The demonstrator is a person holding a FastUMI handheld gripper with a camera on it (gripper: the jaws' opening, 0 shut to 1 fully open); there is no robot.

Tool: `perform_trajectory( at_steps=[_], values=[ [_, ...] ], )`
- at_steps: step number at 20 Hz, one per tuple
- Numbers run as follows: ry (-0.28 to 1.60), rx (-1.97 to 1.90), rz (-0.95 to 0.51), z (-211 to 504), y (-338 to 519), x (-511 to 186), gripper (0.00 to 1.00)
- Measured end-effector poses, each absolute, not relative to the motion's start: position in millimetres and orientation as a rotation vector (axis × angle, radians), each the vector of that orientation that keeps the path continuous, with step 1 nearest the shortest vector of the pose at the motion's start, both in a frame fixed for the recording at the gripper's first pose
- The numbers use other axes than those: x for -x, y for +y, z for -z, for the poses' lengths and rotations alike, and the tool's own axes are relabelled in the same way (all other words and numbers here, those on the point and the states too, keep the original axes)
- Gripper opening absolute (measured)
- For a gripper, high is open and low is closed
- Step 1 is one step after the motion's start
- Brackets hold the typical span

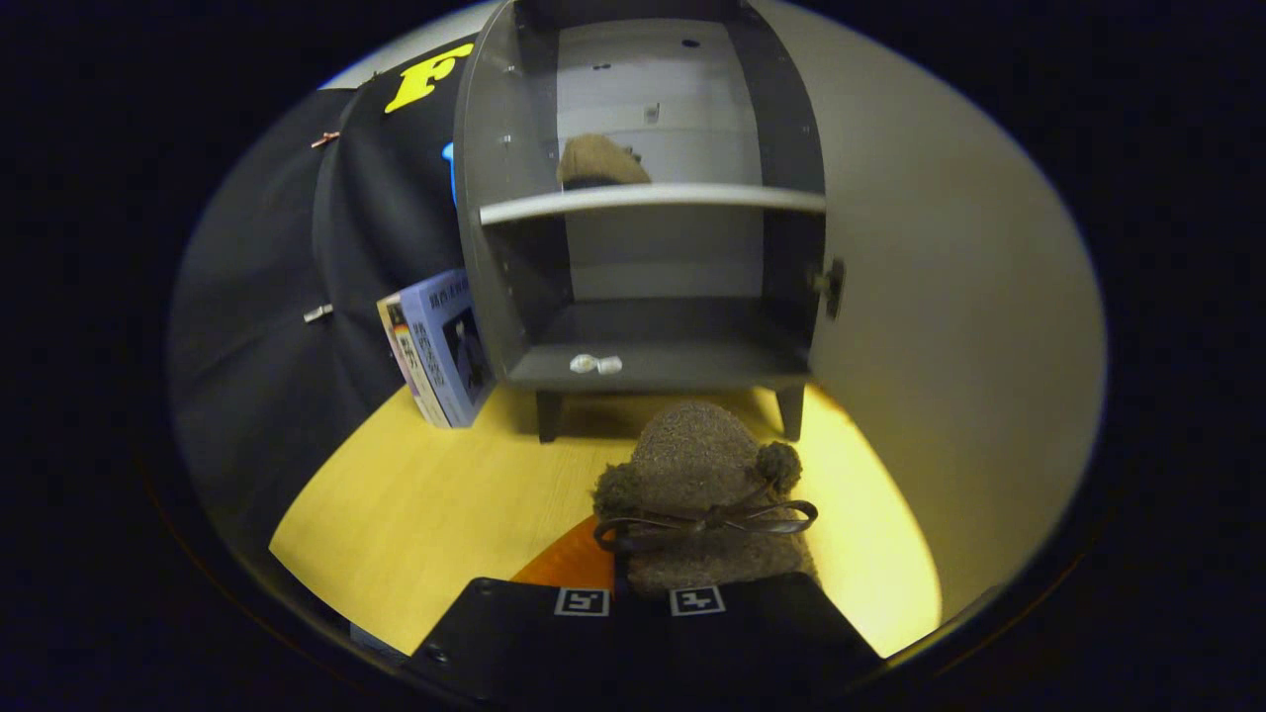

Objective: Open the shoe cabinet door, grab the shoes and put them into the shoe cabinet, then close the shoe cabinet door.

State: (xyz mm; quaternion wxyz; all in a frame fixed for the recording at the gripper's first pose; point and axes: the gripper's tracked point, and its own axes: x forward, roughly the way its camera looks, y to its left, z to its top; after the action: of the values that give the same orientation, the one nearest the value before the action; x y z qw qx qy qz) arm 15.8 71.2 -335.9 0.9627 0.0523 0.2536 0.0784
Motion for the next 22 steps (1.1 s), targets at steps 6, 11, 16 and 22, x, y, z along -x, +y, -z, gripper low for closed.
perform_trajectory(
  at_steps=[6,11,16,22],
  values=[
    [0.432,-0.101,-0.144,198.5,59.0,-73.5,0.08],
    [0.392,-0.134,-0.160,131.3,60.7,-143.9,0.08],
    [0.349,-0.134,-0.117,104.8,54.8,-229.3,0.08],
    [0.399,-0.166,-0.058,152.8,47.6,-326.7,0.08]
  ],
)
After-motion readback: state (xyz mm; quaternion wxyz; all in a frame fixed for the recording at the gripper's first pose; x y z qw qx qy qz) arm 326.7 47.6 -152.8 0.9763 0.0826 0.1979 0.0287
